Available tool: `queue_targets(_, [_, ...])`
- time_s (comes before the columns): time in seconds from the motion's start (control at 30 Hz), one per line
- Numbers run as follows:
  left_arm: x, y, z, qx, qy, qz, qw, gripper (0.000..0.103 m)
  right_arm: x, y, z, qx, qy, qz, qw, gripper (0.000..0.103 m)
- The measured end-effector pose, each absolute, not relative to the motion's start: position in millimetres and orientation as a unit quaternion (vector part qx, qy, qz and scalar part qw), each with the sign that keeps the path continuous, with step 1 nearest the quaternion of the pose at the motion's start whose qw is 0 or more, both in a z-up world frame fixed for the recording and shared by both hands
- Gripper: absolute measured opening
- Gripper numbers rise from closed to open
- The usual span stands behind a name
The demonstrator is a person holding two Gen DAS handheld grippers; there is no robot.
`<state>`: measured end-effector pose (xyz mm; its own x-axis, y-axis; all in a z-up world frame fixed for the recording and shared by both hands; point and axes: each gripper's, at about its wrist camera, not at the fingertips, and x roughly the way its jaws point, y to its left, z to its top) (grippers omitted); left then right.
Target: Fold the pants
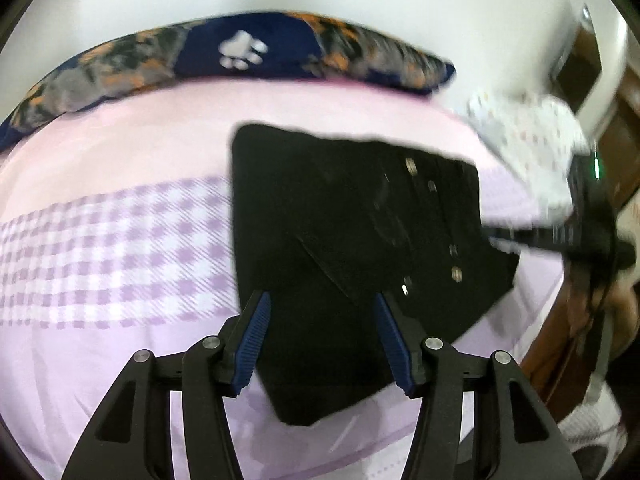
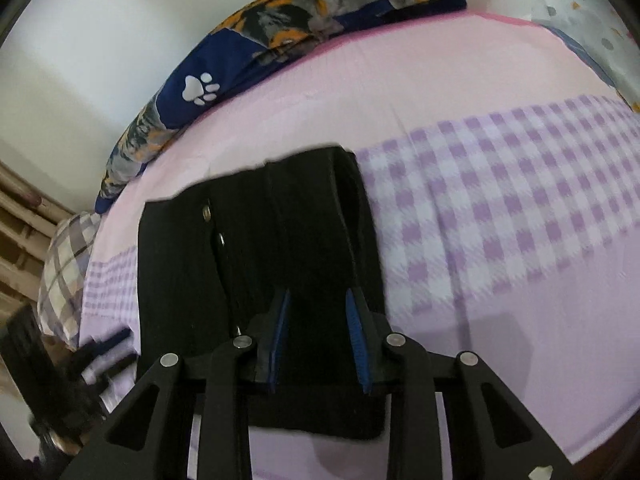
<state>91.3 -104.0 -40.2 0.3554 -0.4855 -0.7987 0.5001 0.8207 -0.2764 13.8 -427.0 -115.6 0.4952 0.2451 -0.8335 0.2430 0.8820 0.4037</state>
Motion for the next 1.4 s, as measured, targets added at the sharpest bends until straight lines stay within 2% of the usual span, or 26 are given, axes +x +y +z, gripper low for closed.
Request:
queue_targets(0.03, [96,-99,-39,-0.003,0.484,-0.295,0.824,0.056,9,-429,-119,0.246,0.509,0.000,0.825,0.037])
queue_targets(0.2, [122,-78,-55,-0.055,0.521,-0.268,0.809,0.056,-9,-437,-116,0.266,0.494,0.016,0.828,0.038])
queue_targets(0.27, [132,-72,-65,-0.092,0.545,-0.274,0.787,0.056,-7,-442,-117,0.271,0.500,0.029,0.822,0.042])
queue_targets(0.33, [137,-71,-73,-0.111,0.562,-0.280,0.770,0.056,-3,-451,-121,0.288,0.501,0.045,0.815,0.054])
queue_targets(0.37, [138,-71,-76,-0.116,0.569,-0.279,0.765,0.056,-1,-456,-123,0.301,0.501,0.055,0.810,0.056])
queue_targets(0.63, [150,-68,-97,-0.187,0.606,-0.290,0.717,0.055,14,-482,-144,0.374,0.506,0.116,0.769,0.056])
queue_targets(0.97, [161,-79,-97,-0.188,0.612,-0.310,0.703,0.055,42,-481,-158,0.386,0.508,0.208,0.741,0.058])
queue_targets(1.07, [162,-85,-98,-0.184,0.610,-0.315,0.704,0.055,51,-478,-163,0.395,0.512,0.227,0.728,0.053])
queue_targets(1.13, [164,-87,-98,-0.184,0.609,-0.316,0.704,0.056,57,-476,-166,0.396,0.516,0.232,0.723,0.044])
queue_targets(1.3, [167,-92,-99,-0.184,0.607,-0.316,0.705,0.055,54,-482,-173,0.414,0.517,0.226,0.714,0.034])
queue_targets(1.33, [166,-92,-98,-0.181,0.606,-0.313,0.708,0.054,51,-482,-173,0.415,0.516,0.219,0.717,0.032])
queue_targets(1.37, [164,-94,-97,-0.170,0.605,-0.307,0.715,0.045,49,-480,-171,0.412,0.513,0.207,0.724,0.031])
queue_targets(1.4, [163,-96,-96,-0.155,0.603,-0.301,0.722,0.041,45,-479,-168,0.406,0.510,0.199,0.731,0.029])
